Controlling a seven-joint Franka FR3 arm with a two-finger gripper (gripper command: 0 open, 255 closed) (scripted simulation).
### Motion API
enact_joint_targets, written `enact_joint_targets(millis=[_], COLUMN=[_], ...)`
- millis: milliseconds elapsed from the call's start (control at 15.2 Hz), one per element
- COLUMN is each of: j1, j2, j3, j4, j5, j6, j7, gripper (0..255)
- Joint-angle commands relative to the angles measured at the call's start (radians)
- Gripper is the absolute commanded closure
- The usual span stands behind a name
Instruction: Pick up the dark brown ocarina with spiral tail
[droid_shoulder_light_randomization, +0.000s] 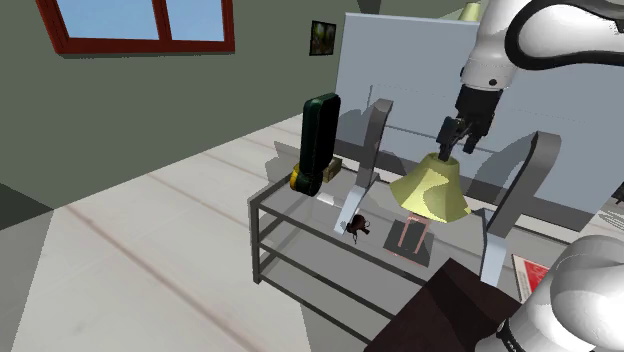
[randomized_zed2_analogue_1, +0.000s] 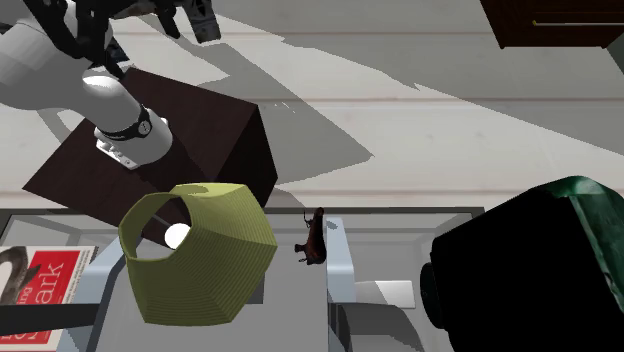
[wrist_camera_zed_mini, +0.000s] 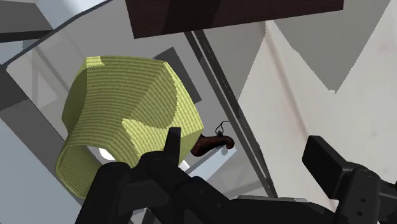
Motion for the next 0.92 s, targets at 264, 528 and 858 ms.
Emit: enact_joint_targets(millis=[264, 528, 858], j1=[-0.008, -0.017, -0.029], j2=[0.120, 0.257, 0.445], j3=[0.035, 0.065, 0.095], j4=[-0.016, -0.011, 0.027], j5=[0.006, 0.005, -0.007], j6=[0.095, 0.184, 0.279], j7=[0.081, 0.161, 0.260], gripper=[0, 0, 0])
